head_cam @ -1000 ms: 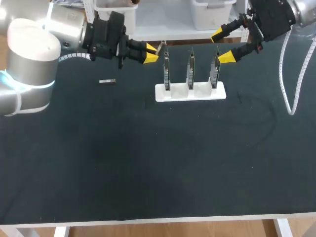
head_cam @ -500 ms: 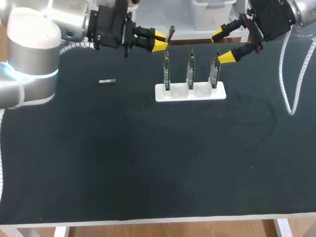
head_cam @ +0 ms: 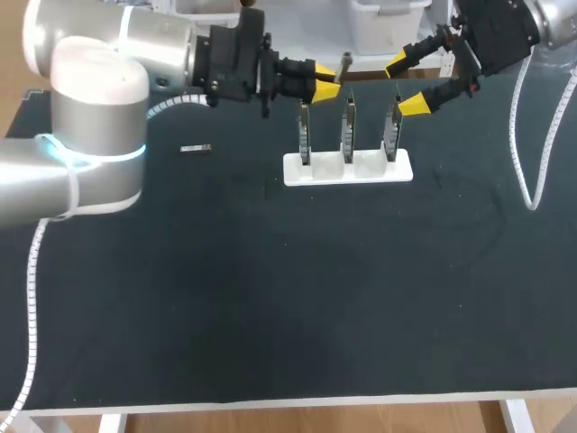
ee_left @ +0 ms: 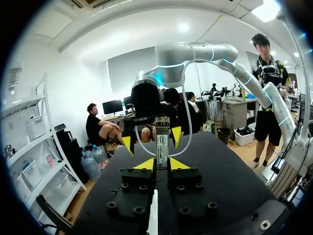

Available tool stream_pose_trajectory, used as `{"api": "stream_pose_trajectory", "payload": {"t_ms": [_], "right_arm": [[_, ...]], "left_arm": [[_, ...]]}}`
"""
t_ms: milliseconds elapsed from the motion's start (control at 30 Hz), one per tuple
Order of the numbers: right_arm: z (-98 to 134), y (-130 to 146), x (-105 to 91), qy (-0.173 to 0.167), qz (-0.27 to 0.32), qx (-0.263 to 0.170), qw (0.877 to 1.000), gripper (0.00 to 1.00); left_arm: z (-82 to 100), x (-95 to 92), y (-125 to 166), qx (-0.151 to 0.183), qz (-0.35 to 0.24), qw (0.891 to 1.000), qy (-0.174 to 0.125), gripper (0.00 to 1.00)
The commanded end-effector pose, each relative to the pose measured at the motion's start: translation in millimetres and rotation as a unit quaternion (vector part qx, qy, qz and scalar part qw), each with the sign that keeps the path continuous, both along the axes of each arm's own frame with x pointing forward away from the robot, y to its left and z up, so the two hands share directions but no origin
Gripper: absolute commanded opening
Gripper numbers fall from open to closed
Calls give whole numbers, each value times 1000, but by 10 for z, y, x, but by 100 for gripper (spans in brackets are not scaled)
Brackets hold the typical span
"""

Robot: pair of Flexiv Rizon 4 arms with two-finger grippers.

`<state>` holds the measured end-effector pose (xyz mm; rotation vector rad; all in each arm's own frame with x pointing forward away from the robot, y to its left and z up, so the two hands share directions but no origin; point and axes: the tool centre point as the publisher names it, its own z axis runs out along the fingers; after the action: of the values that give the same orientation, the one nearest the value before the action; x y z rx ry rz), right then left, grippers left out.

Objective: Pick up the optical module with the left hand, and insert it into the network port with the right hand.

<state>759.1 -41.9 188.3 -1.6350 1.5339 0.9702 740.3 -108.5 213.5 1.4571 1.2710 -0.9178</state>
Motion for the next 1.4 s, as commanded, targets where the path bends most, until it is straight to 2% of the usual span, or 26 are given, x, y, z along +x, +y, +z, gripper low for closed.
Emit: {"api": "stream_pose_trajectory", "payload": {"t_ms": [33, 367, 500, 767, 1067, 1400], "right_arm": [[4, 0, -14, -1, -1, 0, 1000, 100], [4, 0, -14, -1, -1, 0, 1000, 100], [4, 0, -14, -1, -1, 0, 1000, 100], [4, 0, -14, -1, -1, 0, 1000, 100], [4, 0, -14, -1, -1, 0, 1000, 100], [4, 0, -14, -1, -1, 0, 1000, 100]], "left_arm": [[-5, -20, -78, 1, 10, 1000, -4, 0], [-32, 136, -225, -23, 0, 999, -30, 0], [-111, 187, -249, -28, -8, 999, -32, 0], [-186, 274, -290, -34, -21, 999, -25, 0], [-181, 359, -363, -34, -40, 998, -27, 0], [-193, 341, -476, -40, -55, 997, -24, 0]]}}
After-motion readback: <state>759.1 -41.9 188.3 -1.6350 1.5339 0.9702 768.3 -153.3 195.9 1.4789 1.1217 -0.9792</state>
